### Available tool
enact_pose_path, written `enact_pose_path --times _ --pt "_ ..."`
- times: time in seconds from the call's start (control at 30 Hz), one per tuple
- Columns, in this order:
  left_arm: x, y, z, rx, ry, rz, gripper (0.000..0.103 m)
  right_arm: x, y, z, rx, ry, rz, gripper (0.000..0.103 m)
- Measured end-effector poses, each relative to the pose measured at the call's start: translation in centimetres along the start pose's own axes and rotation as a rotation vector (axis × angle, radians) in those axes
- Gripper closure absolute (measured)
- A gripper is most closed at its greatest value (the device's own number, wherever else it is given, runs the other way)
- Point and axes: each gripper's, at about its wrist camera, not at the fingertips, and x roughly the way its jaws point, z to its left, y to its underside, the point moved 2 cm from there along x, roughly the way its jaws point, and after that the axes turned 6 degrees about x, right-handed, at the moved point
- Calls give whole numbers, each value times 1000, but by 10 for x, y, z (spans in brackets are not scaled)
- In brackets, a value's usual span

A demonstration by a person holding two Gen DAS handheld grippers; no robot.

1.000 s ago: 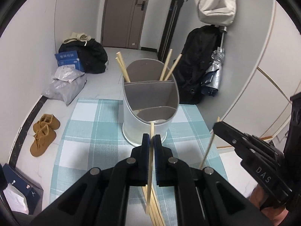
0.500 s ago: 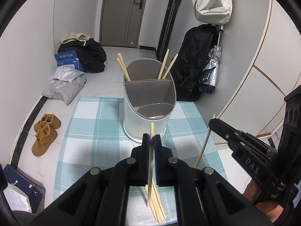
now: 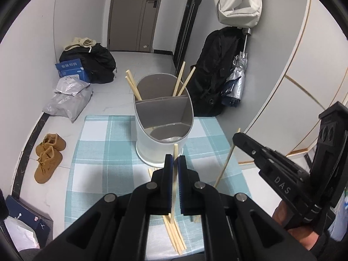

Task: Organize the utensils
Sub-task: 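Lift both held chopsticks up over the white holder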

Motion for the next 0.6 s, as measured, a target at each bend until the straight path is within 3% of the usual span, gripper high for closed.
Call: enact_pose_path --times 0.6 --pt "-14 -55 -10 9 85 -39 102 1 -73 22 -65 -10 -87 100"
